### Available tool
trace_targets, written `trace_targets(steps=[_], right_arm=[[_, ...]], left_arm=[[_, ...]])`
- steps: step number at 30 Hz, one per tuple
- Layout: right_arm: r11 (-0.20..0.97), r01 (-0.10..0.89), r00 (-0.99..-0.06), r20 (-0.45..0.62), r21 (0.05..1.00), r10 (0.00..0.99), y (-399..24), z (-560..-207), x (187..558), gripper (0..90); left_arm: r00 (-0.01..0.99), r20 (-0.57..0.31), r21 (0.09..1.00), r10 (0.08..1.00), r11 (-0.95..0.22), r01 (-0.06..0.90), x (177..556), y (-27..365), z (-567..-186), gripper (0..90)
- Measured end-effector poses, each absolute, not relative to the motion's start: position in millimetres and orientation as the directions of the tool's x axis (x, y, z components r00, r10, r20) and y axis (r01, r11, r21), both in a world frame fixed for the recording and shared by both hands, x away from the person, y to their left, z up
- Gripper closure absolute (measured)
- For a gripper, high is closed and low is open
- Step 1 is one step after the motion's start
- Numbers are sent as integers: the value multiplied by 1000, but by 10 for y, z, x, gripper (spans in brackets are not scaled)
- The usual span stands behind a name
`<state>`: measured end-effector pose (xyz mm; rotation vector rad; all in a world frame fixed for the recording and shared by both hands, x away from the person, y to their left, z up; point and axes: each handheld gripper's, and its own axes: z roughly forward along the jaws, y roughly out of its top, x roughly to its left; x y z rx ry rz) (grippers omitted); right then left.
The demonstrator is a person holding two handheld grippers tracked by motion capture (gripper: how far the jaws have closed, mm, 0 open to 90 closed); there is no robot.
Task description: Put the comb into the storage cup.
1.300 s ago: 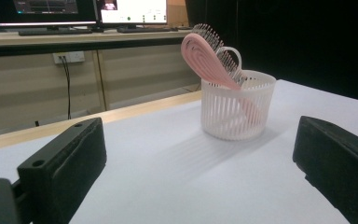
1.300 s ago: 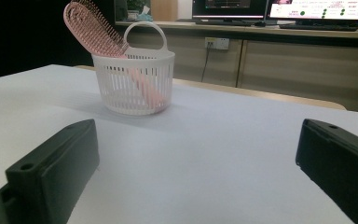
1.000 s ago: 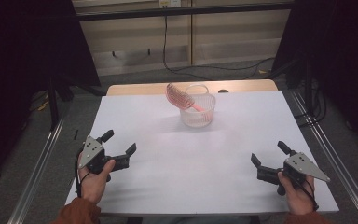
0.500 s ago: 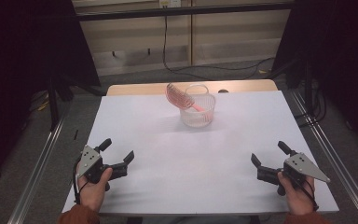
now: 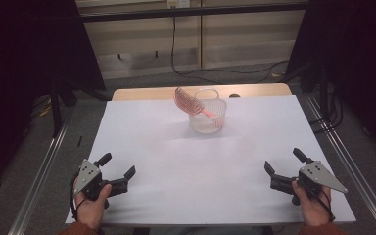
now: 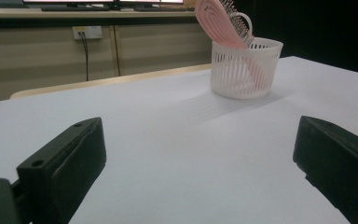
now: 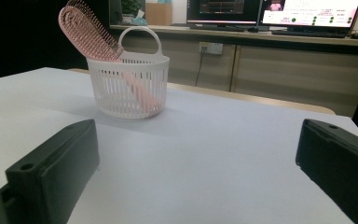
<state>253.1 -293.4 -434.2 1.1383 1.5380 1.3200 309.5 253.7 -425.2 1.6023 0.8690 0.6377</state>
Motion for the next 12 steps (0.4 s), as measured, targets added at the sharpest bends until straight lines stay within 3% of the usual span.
trace_targets(steps=[12], right_arm=[[56, 136, -271, -17, 989, 962, -2943, -4355, 2525, 0]], left_arm=[[575, -25, 986, 818, -76, 150, 3132, 2518, -4214, 31]])
